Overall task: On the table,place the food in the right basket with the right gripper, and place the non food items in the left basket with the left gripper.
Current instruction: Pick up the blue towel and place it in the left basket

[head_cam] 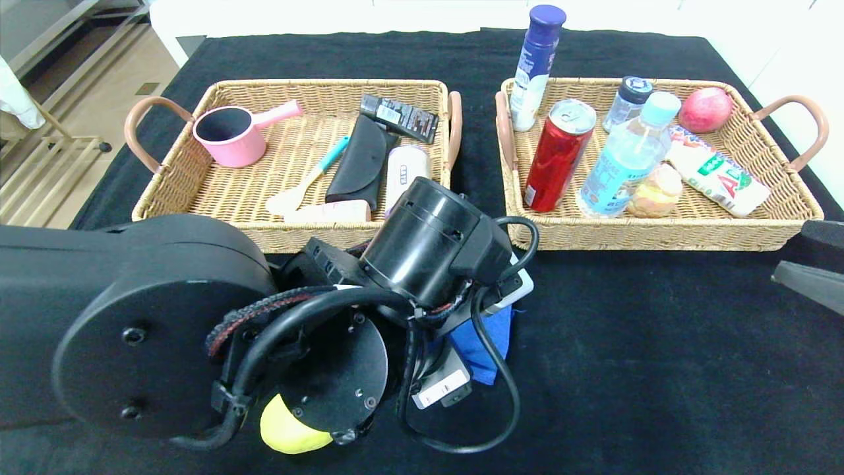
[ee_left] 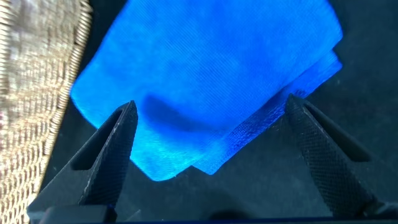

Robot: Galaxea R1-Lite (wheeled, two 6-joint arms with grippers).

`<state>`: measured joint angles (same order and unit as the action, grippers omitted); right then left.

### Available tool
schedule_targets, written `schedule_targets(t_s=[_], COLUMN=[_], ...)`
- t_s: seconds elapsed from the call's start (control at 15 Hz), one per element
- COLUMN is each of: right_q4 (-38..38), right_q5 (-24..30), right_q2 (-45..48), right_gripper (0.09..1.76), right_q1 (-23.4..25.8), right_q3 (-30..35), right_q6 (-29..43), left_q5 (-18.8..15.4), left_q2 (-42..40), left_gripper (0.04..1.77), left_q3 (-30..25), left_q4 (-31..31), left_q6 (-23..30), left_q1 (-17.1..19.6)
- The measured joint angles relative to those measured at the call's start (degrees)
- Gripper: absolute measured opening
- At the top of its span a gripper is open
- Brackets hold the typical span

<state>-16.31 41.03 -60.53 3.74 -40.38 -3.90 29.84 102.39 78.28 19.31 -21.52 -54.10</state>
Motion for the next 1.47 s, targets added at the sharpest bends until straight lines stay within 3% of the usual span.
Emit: schedule_targets(t_s=[0.47,0.67,0.93,1.0,1.07,1.47], right_q4=[0.00,-0.02,-0.02,0.00,-0.02,0.05], right_q5=[0.04,0.04,0.02,0.02,0.02,0.00], right_q2=[-0.05,-0.09,-0.11,-0.11,-0.11,-0.11], right_gripper=[1.71,1.71,1.71,1.71,1.71,1.71], right_q1=[-0.11,-0.13,-0.13,-0.16,-0.13,-0.20], right_q3=[0.13,0.13,0.20,0.20,0.22,0.30], right_q6=[-0.11,-0.12,-0.11,-0.09,-0.11,-0.20], left_q5=[0.13,0.15,0.06,0.04,0.04,-0.07], left_q2=[2.38,2.63,2.71,2.73,2.74,2.74], left_gripper=[1.72,1.21,0.76,0.37,0.11,0.13], left_q3=[-0.33,-0.49,-0.50,-0.50,-0.50,-0.79], left_q4=[-0.11,-0.24,-0.27,-0.29,-0.27,-0.29], left_q6=[0.33,0.46,0.55,0.55,0.52,0.71], left_q1=[-0.04,-0.04,-0.04,-0.04,-0.11,-0.35])
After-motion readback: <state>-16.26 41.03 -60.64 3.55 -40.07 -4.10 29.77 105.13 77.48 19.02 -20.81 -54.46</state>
